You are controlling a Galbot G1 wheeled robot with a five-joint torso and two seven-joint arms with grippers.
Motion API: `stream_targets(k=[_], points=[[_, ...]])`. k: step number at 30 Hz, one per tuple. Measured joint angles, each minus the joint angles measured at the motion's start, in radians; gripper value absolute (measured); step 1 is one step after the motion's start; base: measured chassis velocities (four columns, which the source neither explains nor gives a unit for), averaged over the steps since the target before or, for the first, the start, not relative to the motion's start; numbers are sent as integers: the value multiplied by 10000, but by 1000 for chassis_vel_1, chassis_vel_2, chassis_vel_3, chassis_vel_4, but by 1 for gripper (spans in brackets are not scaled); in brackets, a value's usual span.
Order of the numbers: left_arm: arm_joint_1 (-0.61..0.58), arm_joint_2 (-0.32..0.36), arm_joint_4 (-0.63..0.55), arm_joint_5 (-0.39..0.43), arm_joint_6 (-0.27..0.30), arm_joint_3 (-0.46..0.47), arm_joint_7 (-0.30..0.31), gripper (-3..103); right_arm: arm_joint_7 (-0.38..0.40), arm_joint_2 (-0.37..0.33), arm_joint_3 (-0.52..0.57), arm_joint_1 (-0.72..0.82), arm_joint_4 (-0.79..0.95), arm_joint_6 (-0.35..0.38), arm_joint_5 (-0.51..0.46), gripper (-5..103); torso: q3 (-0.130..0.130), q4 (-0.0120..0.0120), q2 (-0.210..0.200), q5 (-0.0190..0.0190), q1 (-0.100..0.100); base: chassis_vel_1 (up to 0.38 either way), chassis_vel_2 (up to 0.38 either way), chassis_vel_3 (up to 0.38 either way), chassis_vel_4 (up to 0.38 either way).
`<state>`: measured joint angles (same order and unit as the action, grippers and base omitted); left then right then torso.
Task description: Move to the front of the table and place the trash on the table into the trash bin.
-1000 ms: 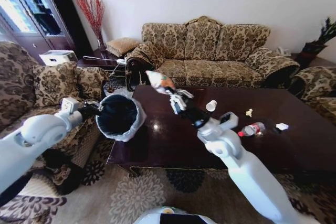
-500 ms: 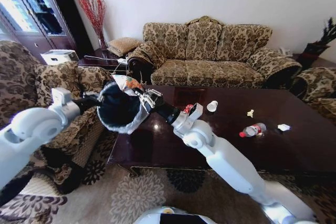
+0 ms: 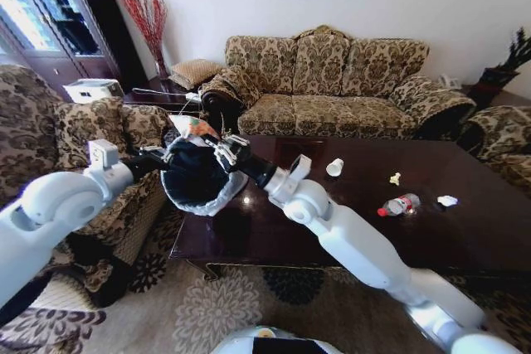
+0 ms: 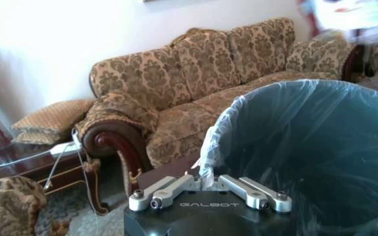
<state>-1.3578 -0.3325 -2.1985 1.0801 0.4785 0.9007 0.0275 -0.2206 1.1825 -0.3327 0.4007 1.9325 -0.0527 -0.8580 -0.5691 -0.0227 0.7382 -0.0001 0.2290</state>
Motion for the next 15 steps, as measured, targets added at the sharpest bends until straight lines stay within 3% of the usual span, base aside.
stream_targets(k=[10,15], points=[[-3,44,90,58,42,86,-10,1,22,-172,-92,159,87,99,279,1,0,2,0,2,0,0,0,0,0],[23,54,137,117,42,107,-13,1,32,-320,-6,237,240,170,270,9,0,1,0,1,0,0,0,0,0]])
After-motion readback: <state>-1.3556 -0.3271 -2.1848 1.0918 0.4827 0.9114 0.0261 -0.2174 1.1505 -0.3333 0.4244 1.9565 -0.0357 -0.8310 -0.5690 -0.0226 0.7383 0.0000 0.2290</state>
